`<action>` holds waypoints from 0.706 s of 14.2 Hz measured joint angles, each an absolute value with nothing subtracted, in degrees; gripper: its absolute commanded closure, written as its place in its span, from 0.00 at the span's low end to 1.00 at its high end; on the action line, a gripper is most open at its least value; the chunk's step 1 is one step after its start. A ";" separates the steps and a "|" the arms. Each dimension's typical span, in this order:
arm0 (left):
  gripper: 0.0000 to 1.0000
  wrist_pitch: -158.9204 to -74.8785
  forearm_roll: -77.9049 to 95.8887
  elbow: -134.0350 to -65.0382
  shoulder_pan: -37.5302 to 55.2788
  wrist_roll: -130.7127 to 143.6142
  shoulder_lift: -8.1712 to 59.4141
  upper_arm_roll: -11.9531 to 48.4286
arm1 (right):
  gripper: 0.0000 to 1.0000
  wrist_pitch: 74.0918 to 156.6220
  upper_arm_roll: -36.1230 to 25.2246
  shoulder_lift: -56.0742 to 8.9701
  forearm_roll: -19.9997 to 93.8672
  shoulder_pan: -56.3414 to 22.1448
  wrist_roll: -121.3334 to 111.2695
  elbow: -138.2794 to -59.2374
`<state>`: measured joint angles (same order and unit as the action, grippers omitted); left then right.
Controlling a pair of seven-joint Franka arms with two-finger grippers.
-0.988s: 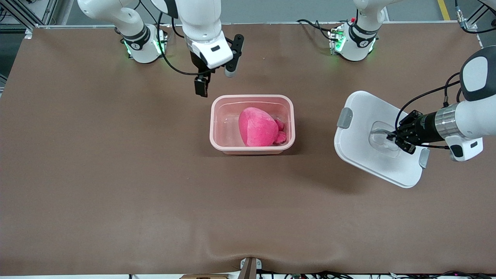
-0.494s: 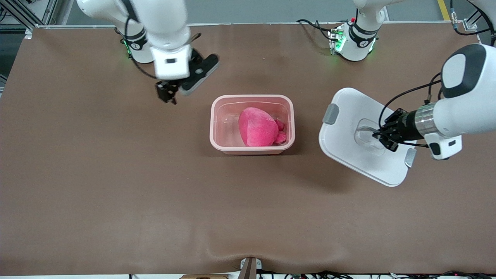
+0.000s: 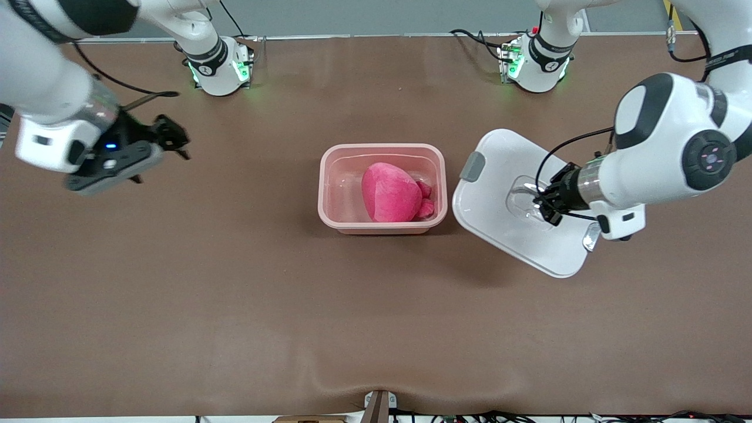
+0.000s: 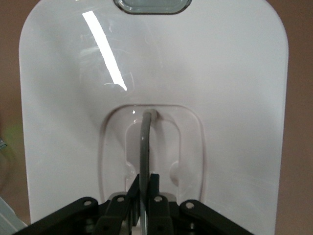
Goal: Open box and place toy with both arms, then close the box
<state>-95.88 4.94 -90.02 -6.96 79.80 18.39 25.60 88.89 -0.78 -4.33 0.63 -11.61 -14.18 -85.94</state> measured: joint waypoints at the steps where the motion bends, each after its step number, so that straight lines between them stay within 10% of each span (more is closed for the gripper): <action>1: 1.00 -96.37 4.70 -90.02 -5.46 81.17 19.03 25.60 | 0.00 88.84 -1.19 -4.17 -0.09 -9.89 -14.04 -85.96; 10: 1.00 -104.62 -1.91 -90.01 8.12 100.50 22.78 25.65 | 0.00 92.31 -7.51 -1.55 -0.44 -3.19 -5.24 -93.98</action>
<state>-104.62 -1.91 -90.01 8.12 100.50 22.78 25.65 92.31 -7.51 -1.55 -0.44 -3.19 -5.24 -93.98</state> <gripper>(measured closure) 0.921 0.000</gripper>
